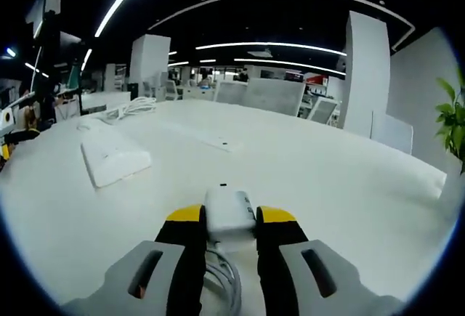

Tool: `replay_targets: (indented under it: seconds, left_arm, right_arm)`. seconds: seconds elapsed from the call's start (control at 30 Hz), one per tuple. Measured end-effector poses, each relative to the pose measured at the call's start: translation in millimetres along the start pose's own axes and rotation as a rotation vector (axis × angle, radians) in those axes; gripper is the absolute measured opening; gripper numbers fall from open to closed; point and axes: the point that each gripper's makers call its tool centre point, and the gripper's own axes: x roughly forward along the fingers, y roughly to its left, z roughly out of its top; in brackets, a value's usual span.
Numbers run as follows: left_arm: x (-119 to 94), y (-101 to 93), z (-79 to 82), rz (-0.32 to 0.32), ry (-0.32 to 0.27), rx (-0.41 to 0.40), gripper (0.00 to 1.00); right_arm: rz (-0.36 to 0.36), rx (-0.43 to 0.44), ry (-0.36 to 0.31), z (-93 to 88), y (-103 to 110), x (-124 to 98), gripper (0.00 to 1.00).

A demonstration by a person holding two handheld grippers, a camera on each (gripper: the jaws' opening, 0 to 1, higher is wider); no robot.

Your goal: Straighten the power strip on the desk, plug the charger into it

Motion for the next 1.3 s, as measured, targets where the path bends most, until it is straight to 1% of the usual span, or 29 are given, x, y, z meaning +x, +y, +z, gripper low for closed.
replay_targets:
  seconds: [0.13, 0.23, 0.37, 0.5, 0.57, 0.63, 0.83, 0.9, 1.0, 1.13, 1.2, 1.3]
  left_arm:
    - [-1.0, -0.3, 2.4, 0.0, -0.003, 0.005, 0.99]
    - [-1.3, -0.9, 3.0, 0.0, -0.004, 0.007, 0.99]
    - [-1.7, -2.1, 4.6, -0.003, -0.008, 0.006, 0.99]
    - [-2.3, -4.1, 5.1, -0.009, -0.011, 0.007, 0.99]
    - [-2.5, -4.7, 4.5, -0.01, -0.009, 0.005, 0.99]
    - [-3.3, -5.8, 4.1, -0.013, -0.009, 0.001, 0.99]
    - [-6.7, -8.4, 2.9, -0.02, -0.009, -0.002, 0.99]
    - [-8.0, -8.3, 2.9, -0.022, -0.009, -0.001, 0.99]
    - [-10.6, -8.4, 1.3, -0.025, 0.001, 0.002, 0.99]
    - [-14.2, -8.2, -1.4, -0.024, 0.013, 0.012, 0.99]
    - [-15.7, -7.7, -2.0, -0.023, 0.011, 0.009, 0.99]
    - [-16.6, -7.9, -3.5, -0.023, 0.012, 0.002, 0.99]
  right_arm:
    - [-0.01, -0.011, 0.011, 0.6, 1.9, -2.4, 0.24]
    - [-0.01, -0.018, 0.003, 6.8, 3.3, -5.5, 0.24]
    - [-0.005, -0.051, 0.019, 12.1, 9.6, -10.8, 0.24]
    - [0.008, -0.062, 0.021, 18.3, 16.1, -17.0, 0.24]
    - [0.009, -0.091, 0.028, 21.4, 20.0, -20.6, 0.24]
    - [0.005, -0.1, 0.043, 23.4, 22.5, -23.6, 0.24]
    - [0.004, -0.146, 0.059, 32.8, 29.3, -31.3, 0.24]
    - [0.007, -0.16, 0.062, 36.7, 34.2, -33.8, 0.24]
    - [0.01, -0.218, 0.082, 41.6, 41.6, -36.4, 0.24]
    - [0.024, -0.27, 0.098, 50.6, 54.0, -38.9, 0.24]
    - [0.019, -0.303, 0.11, 53.6, 59.0, -39.9, 0.24]
    - [0.027, -0.315, 0.117, 56.7, 67.1, -41.1, 0.24]
